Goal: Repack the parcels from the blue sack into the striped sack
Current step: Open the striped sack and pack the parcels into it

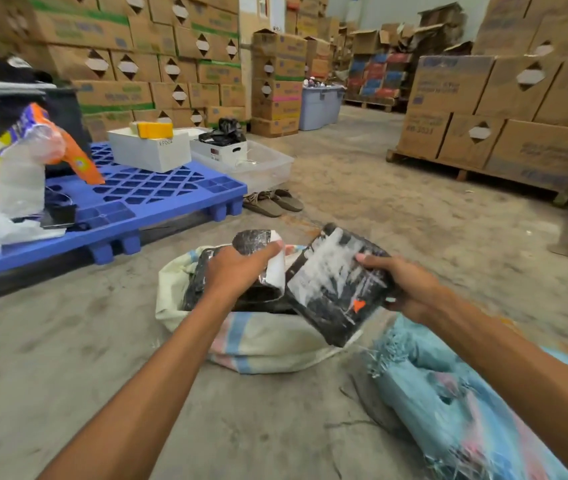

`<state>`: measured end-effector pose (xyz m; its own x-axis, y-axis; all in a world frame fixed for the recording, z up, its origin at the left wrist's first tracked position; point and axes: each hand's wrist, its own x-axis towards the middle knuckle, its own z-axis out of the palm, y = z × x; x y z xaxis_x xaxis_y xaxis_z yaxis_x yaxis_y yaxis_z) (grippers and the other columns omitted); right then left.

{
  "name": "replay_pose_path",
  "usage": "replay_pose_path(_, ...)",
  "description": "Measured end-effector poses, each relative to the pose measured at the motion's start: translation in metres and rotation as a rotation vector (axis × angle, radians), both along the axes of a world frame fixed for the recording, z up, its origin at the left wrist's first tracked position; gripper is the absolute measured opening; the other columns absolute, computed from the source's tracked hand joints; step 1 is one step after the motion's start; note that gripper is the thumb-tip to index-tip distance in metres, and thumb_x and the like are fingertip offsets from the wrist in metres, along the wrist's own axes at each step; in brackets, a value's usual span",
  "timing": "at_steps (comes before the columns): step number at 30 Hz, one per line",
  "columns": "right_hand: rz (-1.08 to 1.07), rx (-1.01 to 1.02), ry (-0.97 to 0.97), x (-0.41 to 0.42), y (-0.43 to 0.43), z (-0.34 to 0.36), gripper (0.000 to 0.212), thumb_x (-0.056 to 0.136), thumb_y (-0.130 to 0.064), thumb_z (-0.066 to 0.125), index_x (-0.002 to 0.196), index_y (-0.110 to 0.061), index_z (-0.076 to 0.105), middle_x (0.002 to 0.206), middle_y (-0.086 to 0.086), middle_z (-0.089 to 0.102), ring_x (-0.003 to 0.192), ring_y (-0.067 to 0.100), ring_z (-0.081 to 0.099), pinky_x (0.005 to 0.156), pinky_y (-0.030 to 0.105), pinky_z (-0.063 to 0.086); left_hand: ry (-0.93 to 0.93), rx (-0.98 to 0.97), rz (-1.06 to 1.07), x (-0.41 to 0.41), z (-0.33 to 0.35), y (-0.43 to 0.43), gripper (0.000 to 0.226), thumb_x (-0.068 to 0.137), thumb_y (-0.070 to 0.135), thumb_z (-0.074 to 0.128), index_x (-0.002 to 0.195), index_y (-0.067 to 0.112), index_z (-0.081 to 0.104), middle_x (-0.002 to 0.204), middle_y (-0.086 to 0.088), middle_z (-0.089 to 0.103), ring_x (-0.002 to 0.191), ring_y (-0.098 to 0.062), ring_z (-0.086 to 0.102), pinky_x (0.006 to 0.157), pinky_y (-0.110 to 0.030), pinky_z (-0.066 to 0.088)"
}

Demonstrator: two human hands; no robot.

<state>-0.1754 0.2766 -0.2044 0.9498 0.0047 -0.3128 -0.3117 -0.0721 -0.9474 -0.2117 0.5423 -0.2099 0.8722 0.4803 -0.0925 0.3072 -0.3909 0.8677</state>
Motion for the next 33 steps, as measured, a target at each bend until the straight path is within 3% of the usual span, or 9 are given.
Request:
replay_pose_path(5,-0.003,0.344,-0.016,0.079,0.018,0.01,0.049,0.075,-0.035,0.081,0.118,-0.011,0.071,0.111,0.009,0.075,0.098,0.026,0.072,0.089,0.045,0.057,0.061,0.106,0.004,0.055,0.006,0.024,0.093,0.043,0.087,0.061,0.108,0.021,0.069,0.115,-0.003,0.066,0.102,-0.026,0.063,0.092,-0.041,0.053)
replay_pose_path(9,-0.093,0.31,0.006,0.144,0.037,-0.011,0.095,0.039,-0.056,0.095,0.12,-0.012,0.071,0.113,0.019,0.073,0.099,0.039,0.072,0.087,0.062,0.055,0.11,0.175,-0.016,0.089,0.002,0.046,0.073,0.061,0.079,0.065,0.09,0.012,0.062,0.11,-0.005,0.062,0.101,-0.028,0.06,0.081,-0.036,0.048)
replay_pose_path(13,0.126,0.07,0.105,0.179,0.065,-0.026,0.06,0.071,-0.056,0.082,0.109,-0.01,0.072,0.111,0.018,0.074,0.099,0.038,0.072,0.091,0.059,0.055,0.14,0.206,-0.012,0.114,-0.003,0.063,0.057,0.064,0.077,0.065,0.071,0.021,0.059,0.101,-0.007,0.064,0.092,-0.026,0.06,0.073,-0.034,0.042)
replay_pose_path(18,0.229,-0.287,0.096,0.212,0.108,-0.05,0.077,0.056,-0.059,0.089,0.108,-0.006,0.07,0.099,0.014,0.074,0.078,0.032,0.073,0.071,0.044,0.062,0.187,0.191,-0.025,0.133,-0.016,0.068,0.055,0.068,0.071,0.066,0.081,0.019,0.053,0.098,-0.001,0.056,0.09,-0.024,0.055,0.075,-0.033,0.041)
replay_pose_path(20,0.203,-0.585,-0.055,0.207,0.124,-0.057,0.063,0.067,-0.06,0.081,0.098,-0.006,0.07,0.093,0.009,0.071,0.076,0.024,0.069,0.062,0.03,0.053,0.211,0.198,-0.042,0.138,-0.021,0.065,0.056,0.064,0.071,0.066,0.079,0.018,0.056,0.1,-0.004,0.065,0.085,-0.021,0.059,0.071,-0.033,0.043)
replay_pose_path(23,0.168,-0.921,-0.204,0.195,0.135,-0.058,0.052,0.082,-0.059,0.069,0.097,-0.009,0.065,0.094,0.006,0.064,0.086,0.026,0.063,0.066,0.029,0.044,0.241,0.283,-0.061,0.14,-0.019,0.056,0.07,0.062,0.073,0.061,0.103,0.017,0.063,0.111,-0.007,0.067,0.095,-0.026,0.062,0.076,-0.036,0.049)
replay_pose_path(26,0.106,-0.984,-0.247,0.194,0.138,-0.056,0.047,0.083,-0.055,0.069,0.09,-0.009,0.063,0.089,0.006,0.062,0.081,0.027,0.059,0.065,0.03,0.044,0.276,0.328,-0.047,0.143,-0.014,0.044,0.102,0.074,0.076,0.047,0.151,0.011,0.027,0.146,-0.012,0.047,0.125,-0.036,0.05,0.103,-0.046,0.044)
replay_pose_path(28,0.096,-0.999,-0.274,0.193,0.137,-0.057,0.042,0.082,-0.051,0.07,0.086,-0.009,0.063,0.088,0.007,0.065,0.077,0.026,0.059,0.062,0.029,0.043,0.268,0.271,-0.086,0.146,-0.011,0.036,0.105,0.078,0.075,0.045,0.156,0.014,0.009,0.151,-0.013,0.041,0.131,-0.038,0.046,0.108,-0.048,0.04)
replay_pose_path(33,0.095,-0.868,-0.292,0.193,0.131,-0.059,0.033,0.081,-0.038,0.063,0.091,-0.008,0.07,0.098,0.011,0.07,0.087,0.029,0.065,0.069,0.032,0.049,0.253,0.339,-0.206,0.146,-0.015,0.016,0.1,0.068,0.078,0.056,0.146,0.02,0.036,0.144,-0.009,0.049,0.125,-0.033,0.051,0.103,-0.046,0.045)
